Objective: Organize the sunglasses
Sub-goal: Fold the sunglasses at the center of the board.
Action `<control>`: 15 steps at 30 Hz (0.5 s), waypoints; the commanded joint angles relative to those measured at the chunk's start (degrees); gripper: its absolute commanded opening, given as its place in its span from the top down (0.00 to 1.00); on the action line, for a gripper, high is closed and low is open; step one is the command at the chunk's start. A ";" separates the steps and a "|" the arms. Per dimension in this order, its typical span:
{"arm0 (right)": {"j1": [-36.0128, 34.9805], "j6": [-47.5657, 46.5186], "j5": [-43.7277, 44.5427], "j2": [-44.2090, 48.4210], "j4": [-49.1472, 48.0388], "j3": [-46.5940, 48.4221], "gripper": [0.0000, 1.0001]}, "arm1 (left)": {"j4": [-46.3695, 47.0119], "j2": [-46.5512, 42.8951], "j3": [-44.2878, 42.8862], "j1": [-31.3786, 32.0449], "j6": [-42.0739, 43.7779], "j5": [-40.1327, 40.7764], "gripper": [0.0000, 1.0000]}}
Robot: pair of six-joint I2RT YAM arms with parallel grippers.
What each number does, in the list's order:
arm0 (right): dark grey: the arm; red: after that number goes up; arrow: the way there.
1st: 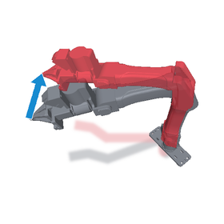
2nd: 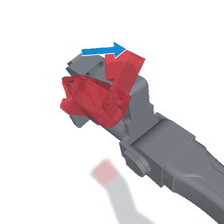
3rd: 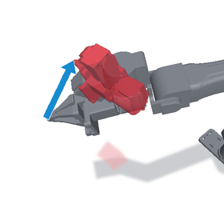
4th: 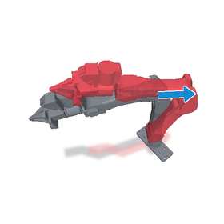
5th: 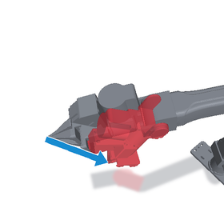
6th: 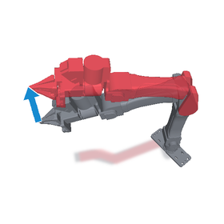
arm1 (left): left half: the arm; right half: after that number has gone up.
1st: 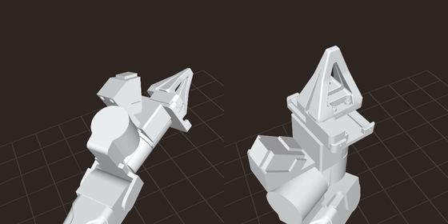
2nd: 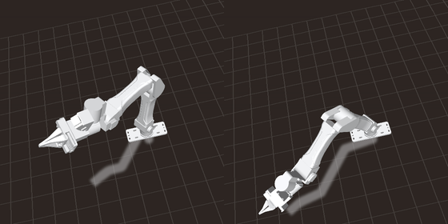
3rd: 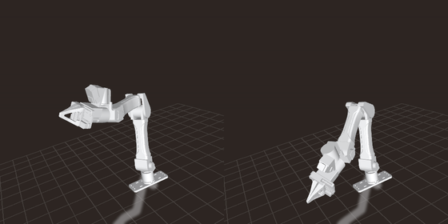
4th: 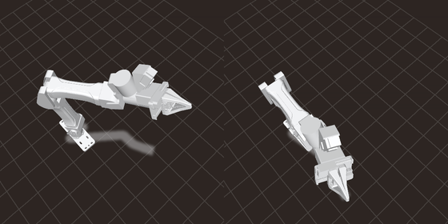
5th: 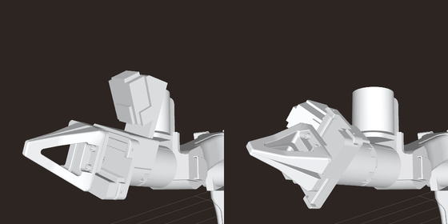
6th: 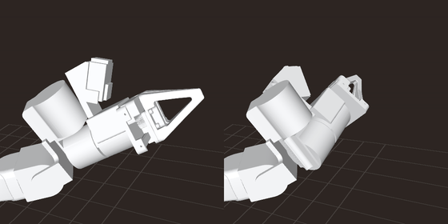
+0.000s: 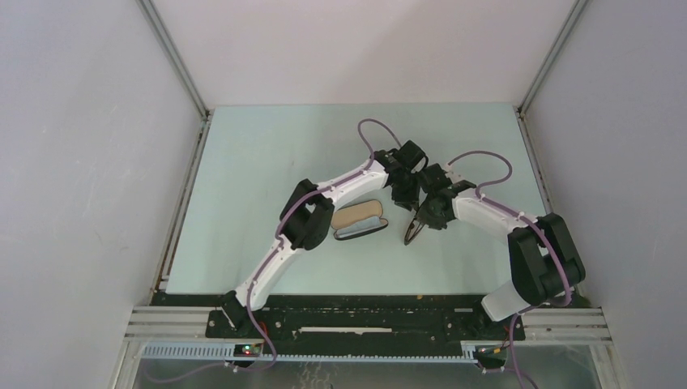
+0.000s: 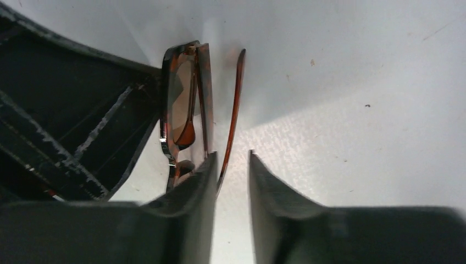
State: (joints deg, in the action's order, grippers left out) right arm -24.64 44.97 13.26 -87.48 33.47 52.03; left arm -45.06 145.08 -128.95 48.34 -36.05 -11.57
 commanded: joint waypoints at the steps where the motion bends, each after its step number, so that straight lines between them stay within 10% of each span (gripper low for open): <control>1: 0.93 -4.31 1.27 2.38 0.14 0.54 0.56 | 2.79 -7.53 5.15 -0.52 -0.96 1.96 0.70; 9: 3.47 -6.19 -1.85 8.99 -0.64 -2.00 0.49 | 3.18 -13.23 6.37 -0.89 0.21 3.43 0.68; 15: 1.73 -4.99 -4.79 13.07 -2.00 -2.80 0.21 | 1.54 -13.67 6.57 -1.70 0.37 4.63 0.70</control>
State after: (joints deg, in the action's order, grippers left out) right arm -21.67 40.14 10.72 -77.12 33.19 50.06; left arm -42.59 134.89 -121.30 47.42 -36.03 -9.04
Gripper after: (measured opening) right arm 0.682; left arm 0.310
